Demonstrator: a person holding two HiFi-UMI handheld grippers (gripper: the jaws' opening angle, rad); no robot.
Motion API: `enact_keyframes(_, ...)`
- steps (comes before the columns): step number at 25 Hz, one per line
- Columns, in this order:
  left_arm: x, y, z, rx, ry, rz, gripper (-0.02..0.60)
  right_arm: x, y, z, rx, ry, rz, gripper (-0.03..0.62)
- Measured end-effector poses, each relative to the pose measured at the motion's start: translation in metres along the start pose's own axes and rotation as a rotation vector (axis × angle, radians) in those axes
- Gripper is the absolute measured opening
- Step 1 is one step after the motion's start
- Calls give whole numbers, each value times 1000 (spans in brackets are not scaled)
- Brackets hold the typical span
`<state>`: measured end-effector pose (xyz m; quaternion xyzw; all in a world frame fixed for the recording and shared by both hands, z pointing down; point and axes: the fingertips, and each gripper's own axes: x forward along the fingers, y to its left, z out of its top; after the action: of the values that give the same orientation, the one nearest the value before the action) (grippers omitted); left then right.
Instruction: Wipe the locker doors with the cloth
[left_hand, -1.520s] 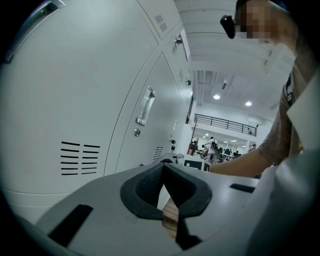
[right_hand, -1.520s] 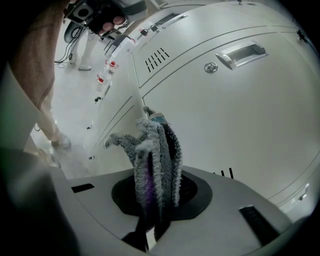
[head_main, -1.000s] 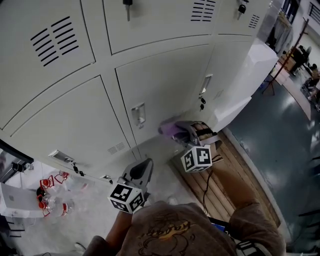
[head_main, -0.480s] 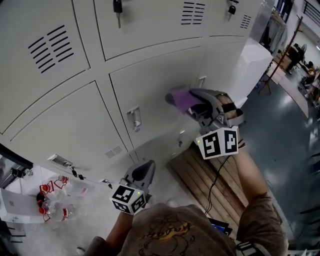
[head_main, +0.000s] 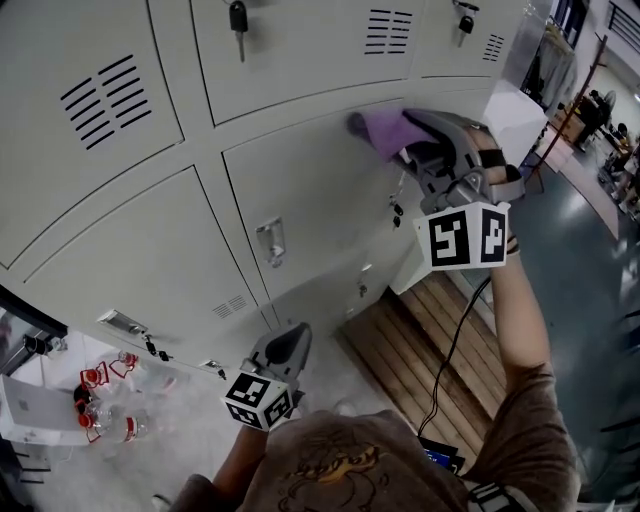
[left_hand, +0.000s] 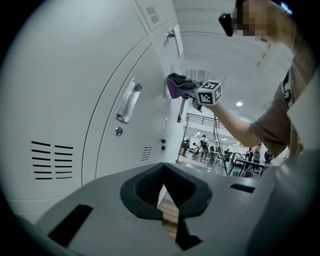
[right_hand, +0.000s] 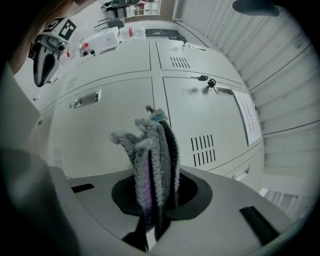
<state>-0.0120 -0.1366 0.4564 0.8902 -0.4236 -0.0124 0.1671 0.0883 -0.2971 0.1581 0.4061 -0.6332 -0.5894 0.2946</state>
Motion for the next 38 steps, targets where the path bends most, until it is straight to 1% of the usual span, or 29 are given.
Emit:
enact_keyframes(5, -1, 5, 1, -4, -6, 15, 3, 10, -19, 2, -26, -3, -41, 54)
enact_keyframes(13, -3, 12, 2, -10, -15, 32, 3, 27, -5, -3, -12, -3, -33, 54)
enact_keyframes(18, -1, 12, 1, -14, -12, 29, 3, 28, -2, -4, 16, -18, -74, 52)
enact_keyframes(23, 1, 11, 0, -14, -8, 23, 3, 27, 17, -6, 49, -22, -59, 49)
enact_keyframes(38, 3, 6, -4, -18, 1, 15, 3, 20, 94, -16, 72, 0, 35, 44)
